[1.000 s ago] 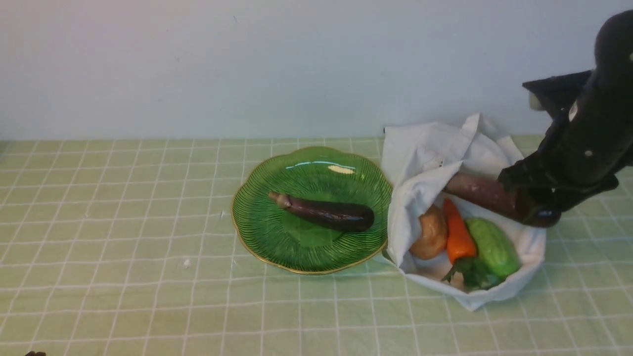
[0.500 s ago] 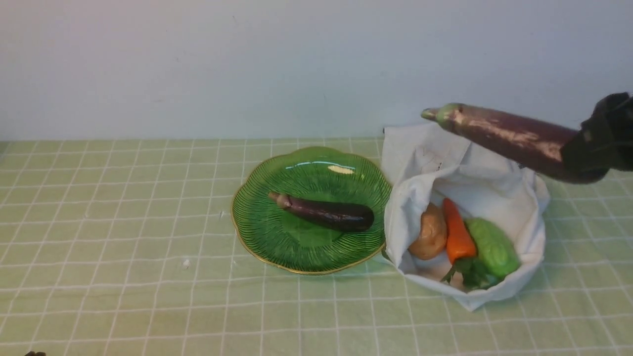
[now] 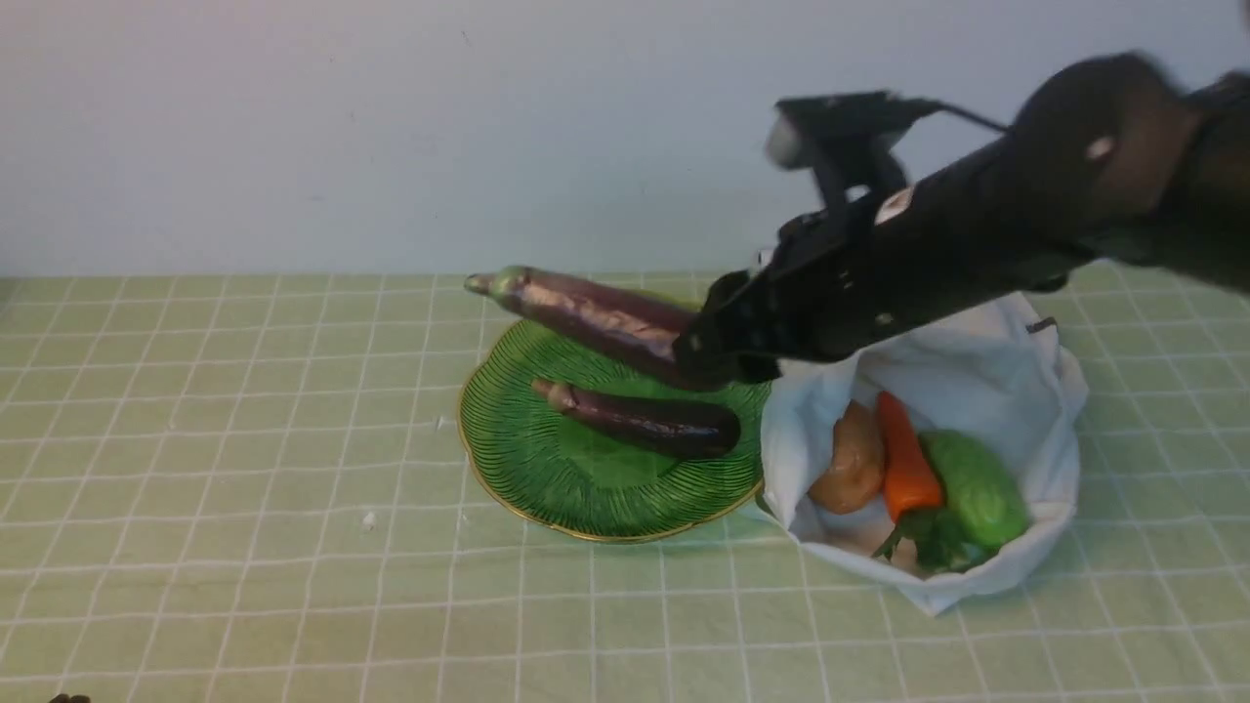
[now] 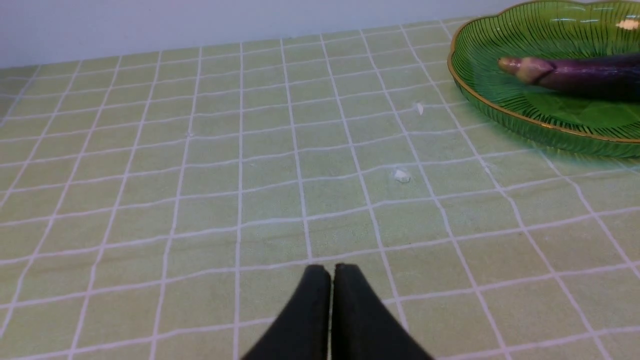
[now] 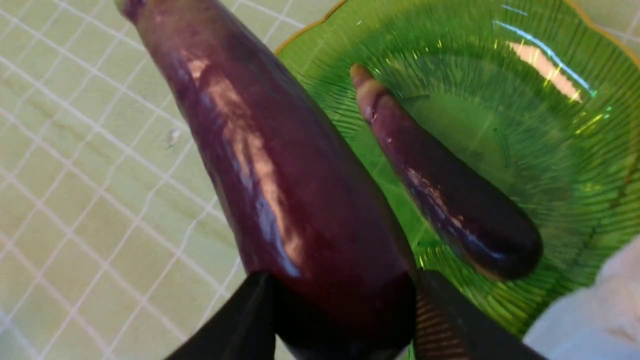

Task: Take vegetables from bag on green coffee tablecloth place on plate.
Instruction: 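Take the eggplant out of the bag and place it on the plate with the right gripper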

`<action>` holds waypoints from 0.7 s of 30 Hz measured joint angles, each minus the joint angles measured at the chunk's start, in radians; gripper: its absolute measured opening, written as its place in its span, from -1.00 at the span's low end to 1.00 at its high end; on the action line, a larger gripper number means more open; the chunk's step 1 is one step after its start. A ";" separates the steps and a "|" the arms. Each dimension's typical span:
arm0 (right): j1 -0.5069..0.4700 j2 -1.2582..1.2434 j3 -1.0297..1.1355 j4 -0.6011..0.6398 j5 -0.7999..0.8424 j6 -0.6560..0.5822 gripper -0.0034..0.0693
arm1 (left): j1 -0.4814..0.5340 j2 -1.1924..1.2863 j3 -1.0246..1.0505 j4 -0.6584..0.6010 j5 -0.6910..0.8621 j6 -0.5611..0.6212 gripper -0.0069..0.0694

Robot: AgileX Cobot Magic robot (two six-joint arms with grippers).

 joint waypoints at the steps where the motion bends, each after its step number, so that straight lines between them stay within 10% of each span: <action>1: 0.005 0.035 0.001 0.001 -0.048 -0.002 0.00 | 0.000 0.000 0.000 0.000 0.000 0.000 -0.84; 10: 0.008 0.163 0.002 0.002 -0.169 -0.005 0.01 | 0.000 0.000 0.000 0.000 0.000 0.000 -0.84; 21: 0.000 0.128 -0.066 -0.168 -0.040 -0.005 0.91 | 0.000 0.000 0.000 0.000 0.000 0.000 -0.84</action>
